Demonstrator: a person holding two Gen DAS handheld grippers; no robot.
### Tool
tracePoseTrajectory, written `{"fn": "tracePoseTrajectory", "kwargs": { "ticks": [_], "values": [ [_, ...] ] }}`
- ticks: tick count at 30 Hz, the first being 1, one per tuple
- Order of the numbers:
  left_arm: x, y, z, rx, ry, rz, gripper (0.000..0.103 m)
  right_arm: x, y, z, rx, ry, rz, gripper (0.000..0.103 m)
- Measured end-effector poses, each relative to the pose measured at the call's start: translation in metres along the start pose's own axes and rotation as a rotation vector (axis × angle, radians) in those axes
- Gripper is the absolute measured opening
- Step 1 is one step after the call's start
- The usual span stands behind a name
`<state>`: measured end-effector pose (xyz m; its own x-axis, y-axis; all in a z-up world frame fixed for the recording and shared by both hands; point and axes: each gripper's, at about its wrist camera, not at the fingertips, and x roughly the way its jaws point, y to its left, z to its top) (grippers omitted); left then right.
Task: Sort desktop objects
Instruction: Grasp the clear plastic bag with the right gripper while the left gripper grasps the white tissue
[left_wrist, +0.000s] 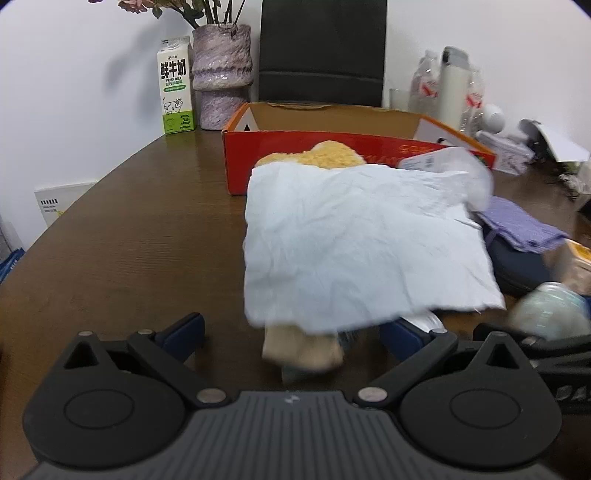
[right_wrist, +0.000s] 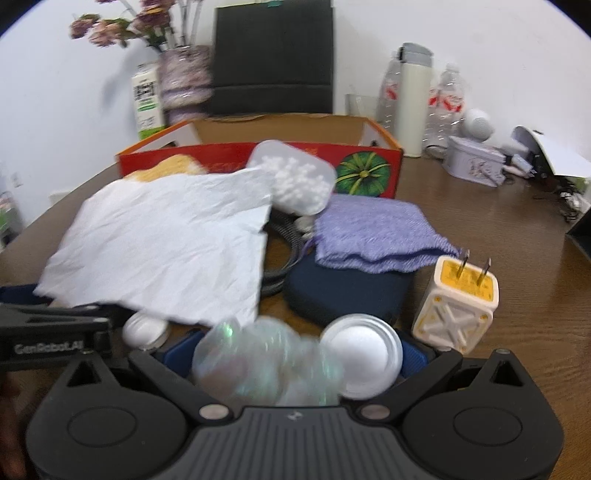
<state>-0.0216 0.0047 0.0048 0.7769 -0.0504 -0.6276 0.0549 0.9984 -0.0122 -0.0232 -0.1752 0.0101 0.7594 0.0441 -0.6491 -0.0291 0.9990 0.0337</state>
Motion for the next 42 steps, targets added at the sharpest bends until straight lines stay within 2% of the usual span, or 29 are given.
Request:
{"fn": "tracePoseTrajectory", "kwargs": {
  "ticks": [2, 5, 9, 11, 12, 13, 14, 15, 16, 17, 18, 19, 20, 22, 26, 29, 32, 37, 40, 42],
  "values": [
    [-0.019, 0.005, -0.009, -0.012, -0.038, -0.065, 0.103, -0.023, -0.005, -0.008, 0.001, -0.057, 0.062, 0.099],
    [-0.033, 0.011, -0.013, -0.037, -0.089, -0.116, 0.103, -0.049, -0.015, -0.018, -0.026, -0.13, 0.087, 0.098],
    [-0.02, 0.011, 0.004, -0.029, -0.116, -0.102, 0.103, -0.051, -0.025, -0.017, -0.016, -0.14, 0.104, 0.089],
    [-0.009, 0.014, 0.019, -0.036, -0.14, -0.095, 0.103, -0.046, -0.025, -0.014, 0.001, -0.133, 0.112, 0.074],
    [0.0, 0.016, 0.027, -0.042, -0.13, -0.092, 0.103, -0.046, -0.025, -0.014, 0.009, -0.139, 0.123, 0.056],
    [0.008, 0.016, 0.034, -0.048, -0.102, -0.079, 0.103, -0.046, -0.026, -0.013, 0.015, -0.14, 0.137, 0.044],
    [0.016, 0.016, 0.042, -0.059, -0.081, -0.078, 0.101, -0.046, -0.027, -0.013, 0.019, -0.138, 0.147, 0.044],
    [0.023, 0.016, 0.047, -0.069, -0.075, -0.101, 0.096, -0.047, -0.028, -0.012, 0.019, -0.143, 0.154, 0.044],
    [0.027, 0.016, 0.05, -0.074, -0.07, -0.126, 0.067, -0.047, -0.027, -0.012, 0.01, -0.142, 0.157, 0.042],
    [0.029, 0.014, 0.053, -0.079, -0.044, -0.112, 0.047, -0.049, -0.025, -0.011, 0.001, -0.145, 0.157, 0.041],
    [0.025, 0.013, 0.053, -0.089, -0.043, -0.09, 0.045, -0.05, -0.023, -0.011, -0.005, -0.157, 0.158, 0.04],
    [0.018, 0.014, 0.052, -0.101, -0.071, -0.109, 0.024, -0.055, -0.023, -0.011, -0.011, -0.182, 0.164, 0.04],
    [0.008, 0.014, 0.051, -0.121, -0.094, -0.129, 0.011, -0.062, -0.022, -0.01, -0.023, -0.212, 0.172, 0.04],
    [-0.01, 0.015, 0.05, -0.145, -0.122, -0.161, 0.009, -0.071, -0.022, -0.009, -0.034, -0.256, 0.172, 0.04],
    [-0.052, 0.014, 0.06, -0.16, -0.218, -0.192, 0.004, -0.075, -0.023, 0.0, -0.019, -0.264, 0.182, 0.04],
    [-0.08, 0.018, 0.073, -0.168, -0.277, -0.251, 0.003, -0.084, -0.021, 0.004, -0.011, -0.285, 0.188, 0.04],
    [-0.095, 0.018, 0.099, -0.146, -0.297, -0.275, 0.003, -0.099, -0.02, 0.011, -0.007, -0.312, 0.204, 0.04],
    [-0.096, 0.019, 0.15, -0.116, -0.324, -0.256, 0.003, -0.121, -0.035, 0.046, 0.058, -0.382, 0.26, 0.04],
    [-0.078, 0.019, 0.184, -0.102, -0.336, -0.224, 0.003, -0.117, -0.046, 0.082, 0.088, -0.405, 0.265, 0.039],
    [-0.055, 0.018, 0.207, -0.086, -0.305, -0.223, 0.003, -0.102, -0.052, 0.109, 0.1, -0.393, 0.266, 0.039]
  ]
}}
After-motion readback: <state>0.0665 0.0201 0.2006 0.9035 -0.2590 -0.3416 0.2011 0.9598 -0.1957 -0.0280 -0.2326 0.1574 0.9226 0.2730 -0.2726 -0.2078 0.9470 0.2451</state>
